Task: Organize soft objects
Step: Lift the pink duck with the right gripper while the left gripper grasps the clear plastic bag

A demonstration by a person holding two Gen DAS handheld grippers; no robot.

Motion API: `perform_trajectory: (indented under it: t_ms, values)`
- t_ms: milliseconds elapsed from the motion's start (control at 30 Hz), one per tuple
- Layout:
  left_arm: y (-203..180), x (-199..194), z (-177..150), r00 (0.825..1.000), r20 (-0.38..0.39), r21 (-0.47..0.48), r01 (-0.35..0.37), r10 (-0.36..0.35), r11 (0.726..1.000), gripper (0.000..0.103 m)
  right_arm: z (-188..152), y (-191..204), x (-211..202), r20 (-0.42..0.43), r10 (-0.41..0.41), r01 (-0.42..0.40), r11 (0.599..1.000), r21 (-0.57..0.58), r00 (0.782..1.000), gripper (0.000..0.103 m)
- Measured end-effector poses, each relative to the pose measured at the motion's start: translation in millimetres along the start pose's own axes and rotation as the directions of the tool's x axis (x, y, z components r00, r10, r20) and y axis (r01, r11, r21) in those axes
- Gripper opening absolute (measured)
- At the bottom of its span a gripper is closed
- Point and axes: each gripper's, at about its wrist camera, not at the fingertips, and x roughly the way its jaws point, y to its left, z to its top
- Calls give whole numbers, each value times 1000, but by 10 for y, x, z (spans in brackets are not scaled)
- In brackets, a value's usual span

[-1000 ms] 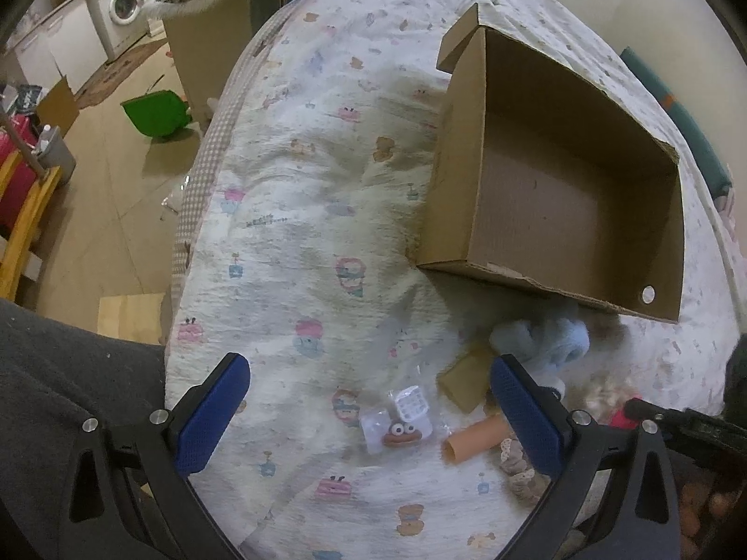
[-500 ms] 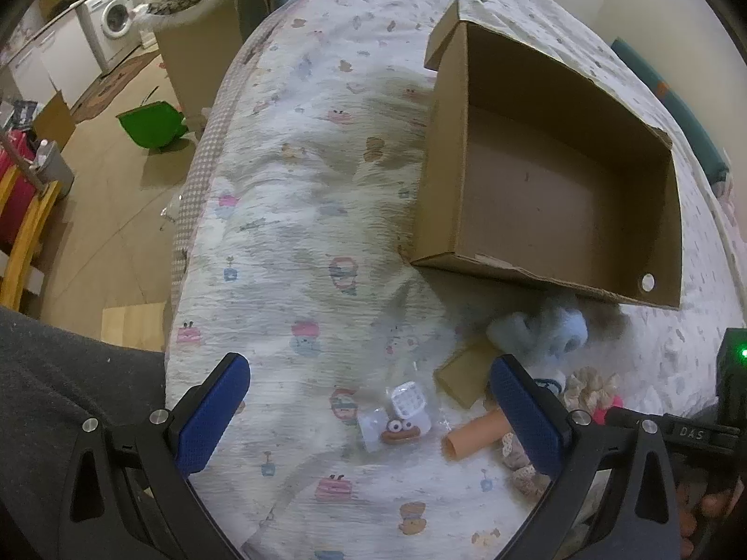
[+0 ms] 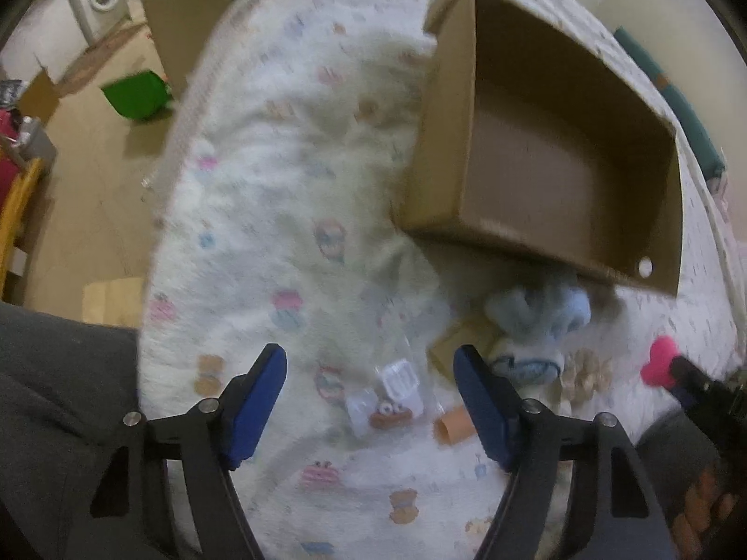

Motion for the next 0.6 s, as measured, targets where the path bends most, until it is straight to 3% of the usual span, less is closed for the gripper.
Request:
perform_trajectory:
  t_ms: [300, 333, 400, 467, 500, 600]
  values:
    - [-221, 539, -75, 983, -155, 84, -86, 98, 993, 70, -26, 19, 40, 17, 3, -3, 1000, -1, 1000, 49]
    - [-235, 580, -84, 981, -161, 95, -98, 113, 991, 67, -27, 20, 36, 18, 0, 0, 1000, 0, 1000, 49]
    - [-241, 655, -91, 976, -176, 106, -108, 125, 989, 45, -46, 19, 47, 17, 2, -2, 1000, -2, 1000, 49]
    - [-227, 670, -88, 978, -174, 97, -100, 115, 990, 35, -43, 22, 34, 24, 5, -5, 1000, -2, 1000, 49]
    - [-225, 674, -86, 979, -168, 97, -98, 113, 990, 22, -44, 25, 31, 26, 8, -8, 1000, -2, 1000, 49]
    - [-199, 666, -74, 981, -157, 95, -101, 115, 990, 13, -49, 5, 27, 26, 6, -6, 1000, 0, 1000, 49]
